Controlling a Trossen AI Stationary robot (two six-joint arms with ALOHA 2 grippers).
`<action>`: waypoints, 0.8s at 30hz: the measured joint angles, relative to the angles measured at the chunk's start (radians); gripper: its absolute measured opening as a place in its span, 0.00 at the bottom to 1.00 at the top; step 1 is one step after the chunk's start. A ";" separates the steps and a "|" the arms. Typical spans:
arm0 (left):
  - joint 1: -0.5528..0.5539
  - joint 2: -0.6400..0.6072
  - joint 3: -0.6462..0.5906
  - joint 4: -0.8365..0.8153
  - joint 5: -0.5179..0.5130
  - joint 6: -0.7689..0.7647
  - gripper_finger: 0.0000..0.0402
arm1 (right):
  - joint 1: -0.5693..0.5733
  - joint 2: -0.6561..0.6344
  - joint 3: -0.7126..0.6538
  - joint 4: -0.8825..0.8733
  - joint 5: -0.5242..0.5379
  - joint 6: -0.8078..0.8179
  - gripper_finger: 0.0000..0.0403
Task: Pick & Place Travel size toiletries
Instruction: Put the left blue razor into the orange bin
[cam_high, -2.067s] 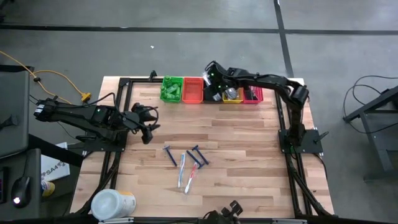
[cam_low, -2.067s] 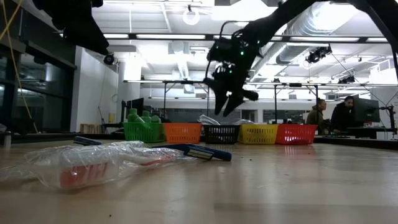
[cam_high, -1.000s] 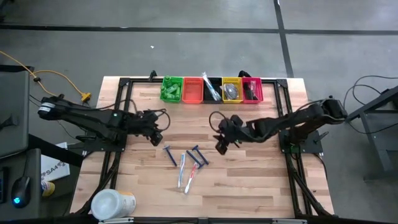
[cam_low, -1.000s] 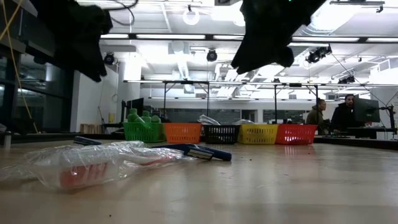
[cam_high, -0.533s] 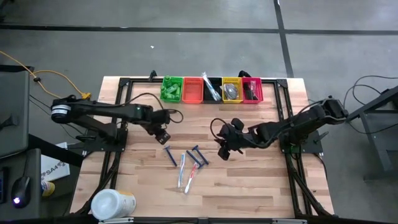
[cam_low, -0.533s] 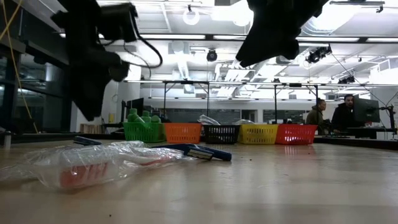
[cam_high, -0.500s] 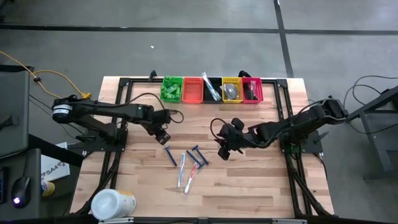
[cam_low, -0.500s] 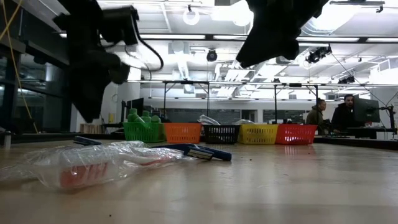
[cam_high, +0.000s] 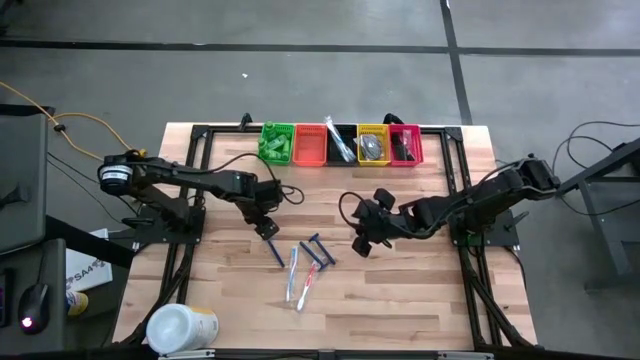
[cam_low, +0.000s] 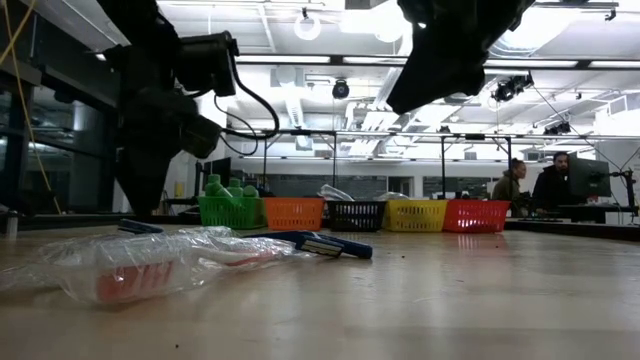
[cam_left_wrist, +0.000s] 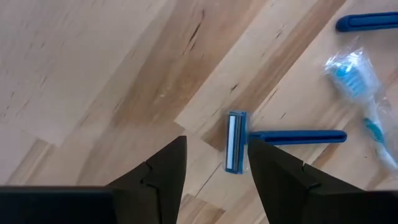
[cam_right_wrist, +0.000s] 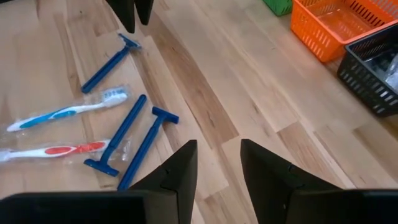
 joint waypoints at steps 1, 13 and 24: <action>0.000 0.000 0.000 0.001 0.000 -0.001 0.43 | 0.000 0.000 0.000 -0.004 0.000 0.000 0.29; -0.041 0.041 0.000 -0.014 0.021 -0.027 0.43 | 0.000 0.001 0.000 -0.022 -0.004 0.003 0.28; -0.053 0.052 0.000 0.000 0.038 -0.027 0.43 | 0.000 0.001 0.000 -0.021 -0.005 0.012 0.28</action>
